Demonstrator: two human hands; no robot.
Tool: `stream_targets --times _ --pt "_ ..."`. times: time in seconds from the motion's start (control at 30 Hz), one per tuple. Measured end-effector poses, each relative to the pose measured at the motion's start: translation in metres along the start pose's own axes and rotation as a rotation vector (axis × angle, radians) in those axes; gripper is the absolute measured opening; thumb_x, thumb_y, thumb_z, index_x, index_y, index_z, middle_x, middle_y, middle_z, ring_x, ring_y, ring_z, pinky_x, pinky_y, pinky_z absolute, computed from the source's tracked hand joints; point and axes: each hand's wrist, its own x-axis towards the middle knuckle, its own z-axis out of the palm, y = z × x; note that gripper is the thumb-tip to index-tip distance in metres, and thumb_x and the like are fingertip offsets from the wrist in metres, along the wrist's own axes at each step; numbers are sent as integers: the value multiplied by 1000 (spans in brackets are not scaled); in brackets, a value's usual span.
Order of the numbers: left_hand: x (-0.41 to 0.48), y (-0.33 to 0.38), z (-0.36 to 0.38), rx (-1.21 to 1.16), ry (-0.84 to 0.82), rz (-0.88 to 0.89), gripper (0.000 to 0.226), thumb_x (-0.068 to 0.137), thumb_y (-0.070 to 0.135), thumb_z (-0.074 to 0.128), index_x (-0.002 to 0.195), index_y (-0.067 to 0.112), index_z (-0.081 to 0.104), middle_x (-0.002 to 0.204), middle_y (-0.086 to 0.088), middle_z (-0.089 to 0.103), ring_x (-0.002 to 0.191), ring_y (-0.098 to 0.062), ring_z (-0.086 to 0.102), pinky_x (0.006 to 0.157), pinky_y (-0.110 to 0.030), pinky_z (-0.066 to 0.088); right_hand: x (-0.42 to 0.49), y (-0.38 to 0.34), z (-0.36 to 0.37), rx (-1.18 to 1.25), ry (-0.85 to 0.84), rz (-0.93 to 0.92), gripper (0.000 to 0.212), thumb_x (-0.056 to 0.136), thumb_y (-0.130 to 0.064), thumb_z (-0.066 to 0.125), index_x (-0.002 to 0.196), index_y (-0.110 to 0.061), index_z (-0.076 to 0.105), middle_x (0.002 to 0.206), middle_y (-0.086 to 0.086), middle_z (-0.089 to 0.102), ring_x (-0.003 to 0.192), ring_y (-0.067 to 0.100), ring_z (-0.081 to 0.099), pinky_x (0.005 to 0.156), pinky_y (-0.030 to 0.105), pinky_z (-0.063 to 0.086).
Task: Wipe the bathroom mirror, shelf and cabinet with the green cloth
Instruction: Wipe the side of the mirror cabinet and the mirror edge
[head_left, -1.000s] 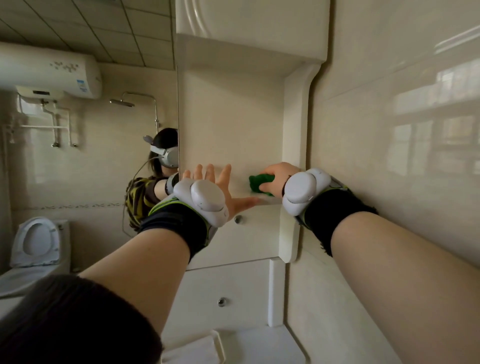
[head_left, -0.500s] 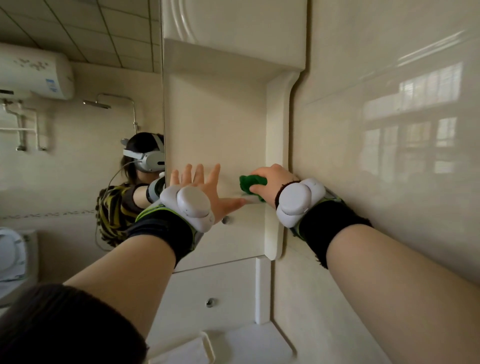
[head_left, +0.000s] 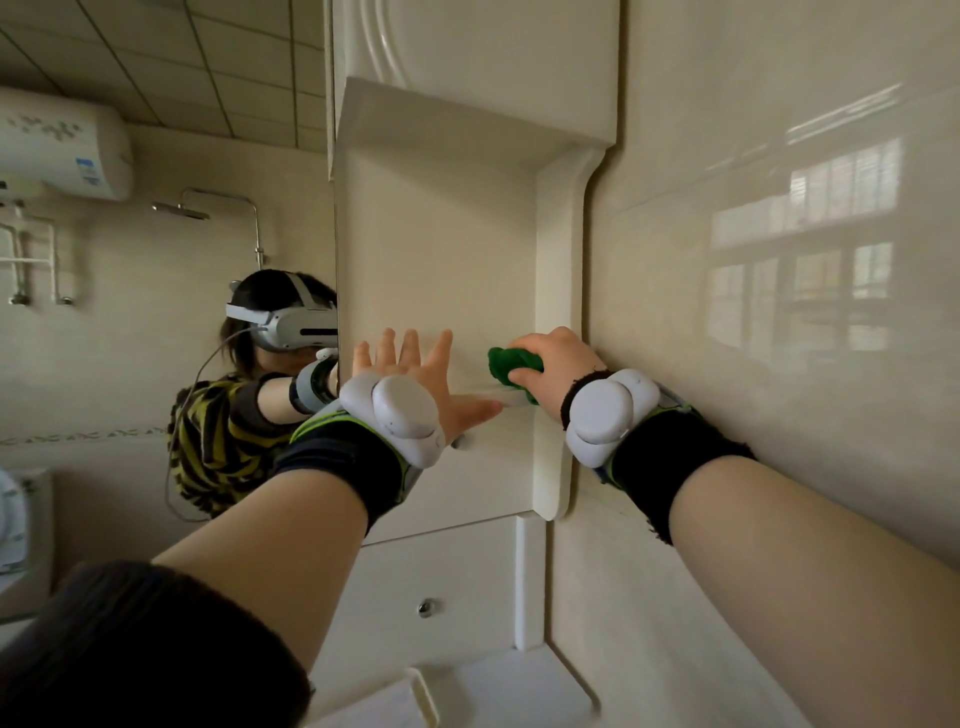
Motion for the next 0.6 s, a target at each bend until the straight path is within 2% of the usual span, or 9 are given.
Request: stream_targets --times 0.17,0.27,0.4,0.6 --pt "-7 1 -2 -68 59 11 100 74 83 32 149 28 -6 158 -5 -6 144 -23 -10 116 -44 -3 4 -4 -5 -41 -37 -9 37 91 -26 54 128 -23 53 126 12 44 113 31 48 88 29 38" --pt "-6 -1 -7 -148 141 21 97 79 78 31 150 22 -4 157 -7 -9 144 -22 -12 116 -44 -5 11 -9 -11 -50 0 -26 36 91 -26 54 127 -23 53 125 12 44 113 31 48 89 30 38" --pt "8 -24 -29 -52 259 -12 89 85 72 22 149 16 -5 157 -4 -15 143 -21 -14 116 -45 -4 26 -23 -24 -30 90 -88 36 92 -27 54 128 -23 53 125 12 45 109 31 50 91 31 40" --pt "27 -58 -55 34 375 -61 88 89 66 32 149 14 -6 156 -6 -14 144 -22 -13 115 -45 -6 58 -53 -33 39 193 -196 34 90 -24 55 124 -22 56 119 12 46 106 30 49 87 27 35"
